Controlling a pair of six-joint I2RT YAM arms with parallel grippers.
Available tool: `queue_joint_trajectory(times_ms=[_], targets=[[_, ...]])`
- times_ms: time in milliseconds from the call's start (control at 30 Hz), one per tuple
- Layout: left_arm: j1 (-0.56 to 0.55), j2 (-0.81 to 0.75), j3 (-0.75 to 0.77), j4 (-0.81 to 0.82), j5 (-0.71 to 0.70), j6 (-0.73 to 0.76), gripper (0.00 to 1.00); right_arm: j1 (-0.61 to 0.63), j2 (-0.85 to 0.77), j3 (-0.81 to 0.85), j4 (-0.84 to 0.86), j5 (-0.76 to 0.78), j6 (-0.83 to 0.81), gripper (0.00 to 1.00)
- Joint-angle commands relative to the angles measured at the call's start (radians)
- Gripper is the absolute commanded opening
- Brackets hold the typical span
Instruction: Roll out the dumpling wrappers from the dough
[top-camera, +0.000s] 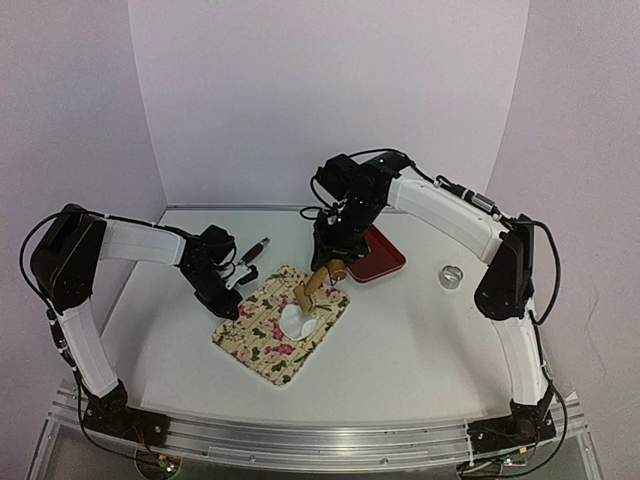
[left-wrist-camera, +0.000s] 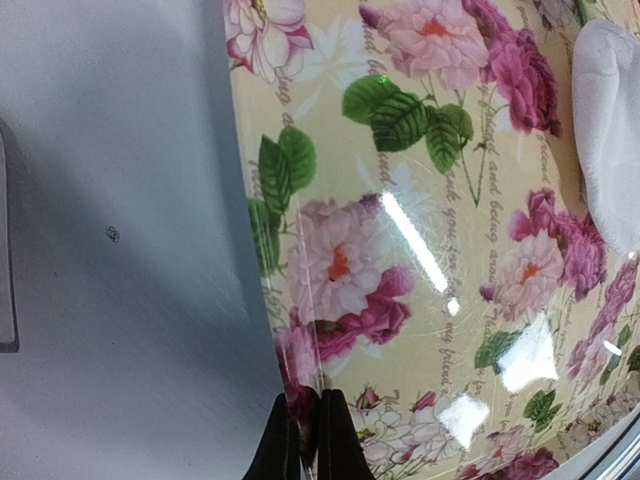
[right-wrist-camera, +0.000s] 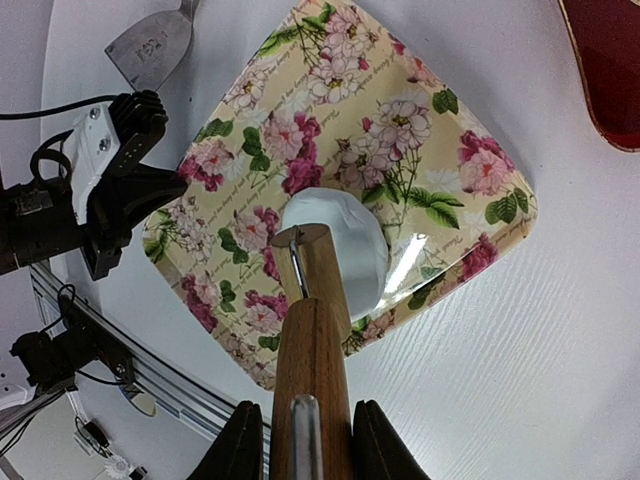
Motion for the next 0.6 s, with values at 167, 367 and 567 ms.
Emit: queue_joint_trajectory(times_ms=[167,367,567], targets=[[-0.007,-0.030,0.028,-0.035,-0.064,0.029,0.00,0.005,0.024,-0.010,0.008,-0.040,0.010,0.00],[-0.007,-0.030,0.023,-0.036,-0.068,0.023,0.00,0.005,-0.013,-0.105,0.003,-0.030,0.009,0.00],[-0.007,-0.025,0.031,-0.039,-0.075,0.020,0.00,0.005,-0.016,-0.131,0.001,-0.021,0.004,0.00]])
